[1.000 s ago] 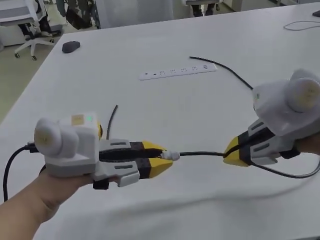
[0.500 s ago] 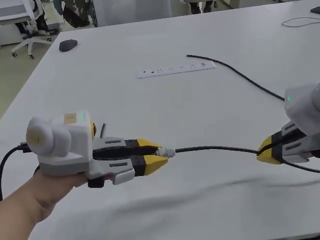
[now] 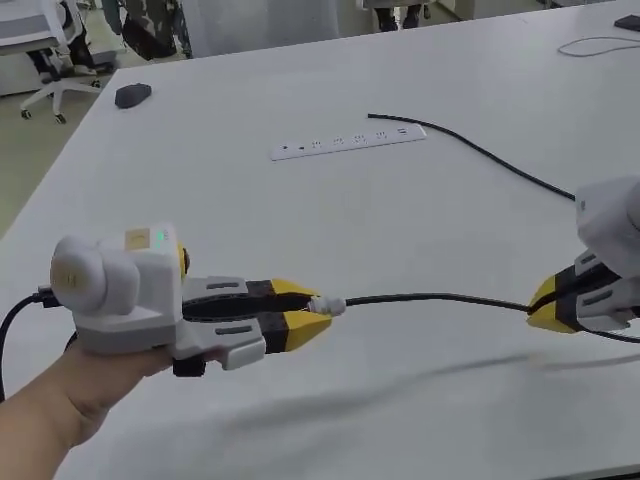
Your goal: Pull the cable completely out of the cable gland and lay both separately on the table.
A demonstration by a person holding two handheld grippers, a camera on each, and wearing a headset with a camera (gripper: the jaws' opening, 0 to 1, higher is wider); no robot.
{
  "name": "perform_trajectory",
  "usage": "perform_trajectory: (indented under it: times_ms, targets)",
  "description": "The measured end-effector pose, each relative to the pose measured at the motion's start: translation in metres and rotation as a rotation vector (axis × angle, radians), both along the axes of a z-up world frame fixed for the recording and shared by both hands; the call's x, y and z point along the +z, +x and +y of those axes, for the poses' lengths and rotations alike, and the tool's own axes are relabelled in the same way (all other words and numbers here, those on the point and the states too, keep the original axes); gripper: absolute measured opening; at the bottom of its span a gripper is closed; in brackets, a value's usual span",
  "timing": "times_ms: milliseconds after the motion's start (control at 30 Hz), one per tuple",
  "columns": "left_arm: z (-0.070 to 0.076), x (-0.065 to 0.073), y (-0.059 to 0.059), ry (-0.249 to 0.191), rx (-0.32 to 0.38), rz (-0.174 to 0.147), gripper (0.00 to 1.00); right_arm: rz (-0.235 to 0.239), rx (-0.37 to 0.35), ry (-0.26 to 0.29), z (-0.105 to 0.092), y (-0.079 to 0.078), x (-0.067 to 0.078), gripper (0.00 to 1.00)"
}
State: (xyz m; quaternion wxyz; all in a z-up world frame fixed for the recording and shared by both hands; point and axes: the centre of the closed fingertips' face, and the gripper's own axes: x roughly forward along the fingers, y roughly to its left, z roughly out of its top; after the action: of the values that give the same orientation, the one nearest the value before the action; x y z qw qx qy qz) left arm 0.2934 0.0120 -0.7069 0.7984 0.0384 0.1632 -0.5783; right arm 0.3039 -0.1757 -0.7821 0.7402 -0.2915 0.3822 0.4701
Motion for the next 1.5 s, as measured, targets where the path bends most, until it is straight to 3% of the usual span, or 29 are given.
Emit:
perform_trajectory:
  times_ms: [33, 100, 167, 233, 300, 333, 367, 433, 567, 667, 733, 833, 1000, 1367, 1500]
  targets:
    - [0.001, 0.000, 0.000, 0.001, 0.003, -0.002, 0.14, 0.013, 0.005, 0.009, 0.002, -0.002, 0.002, 0.09]
    - [0.000, 0.000, -0.001, 0.014, -0.004, -0.008, 0.14, 0.042, 0.013, 0.081, 0.015, -0.006, 0.012, 0.20]
    - [-0.001, 0.000, -0.004, 0.032, -0.010, -0.029, 0.14, 0.002, 0.025, 0.158, 0.033, -0.001, 0.030, 0.15]
    - [-0.002, 0.002, -0.005, 0.022, -0.008, -0.028, 0.15, 0.011, 0.032, 0.230, 0.052, -0.003, 0.046, 0.16]
    - [-0.003, 0.003, -0.004, 0.015, -0.006, -0.030, 0.15, -0.035, 0.074, 0.306, 0.075, -0.003, 0.065, 0.18]
    - [-0.003, 0.003, -0.004, 0.013, -0.007, -0.029, 0.15, -0.021, 0.096, 0.337, 0.090, -0.008, 0.075, 0.16]
    - [-0.003, 0.003, -0.004, 0.017, -0.009, -0.032, 0.15, -0.047, 0.157, 0.353, 0.106, -0.013, 0.084, 0.16]
    - [-0.004, 0.004, -0.003, 0.018, -0.008, -0.032, 0.14, -0.079, 0.208, 0.341, 0.124, -0.016, 0.090, 0.14]
    - [-0.005, 0.004, -0.005, 0.012, -0.010, -0.028, 0.14, -0.063, 0.265, 0.325, 0.152, -0.021, 0.086, 0.13]
    - [-0.006, 0.005, -0.007, 0.009, -0.023, -0.031, 0.14, -0.062, 0.291, 0.297, 0.163, -0.021, 0.079, 0.12]
    - [-0.007, 0.006, -0.007, 0.004, -0.023, -0.029, 0.14, -0.097, 0.328, 0.249, 0.167, -0.018, 0.073, 0.12]
    - [-0.006, 0.005, -0.007, 0.007, -0.018, -0.022, 0.14, -0.075, 0.348, 0.235, 0.174, -0.023, 0.067, 0.08]
    - [-0.007, 0.003, -0.008, 0.008, -0.023, -0.028, 0.14, -0.075, 0.356, 0.219, 0.175, -0.022, 0.063, 0.00]
    - [-0.010, -0.001, -0.007, 0.014, -0.033, -0.023, 0.14, -0.052, 0.316, 0.221, 0.169, -0.021, 0.057, 0.00]
    - [-0.009, -0.002, -0.007, 0.024, -0.033, -0.028, 0.15, -0.052, 0.278, 0.195, 0.154, -0.018, 0.049, 0.00]
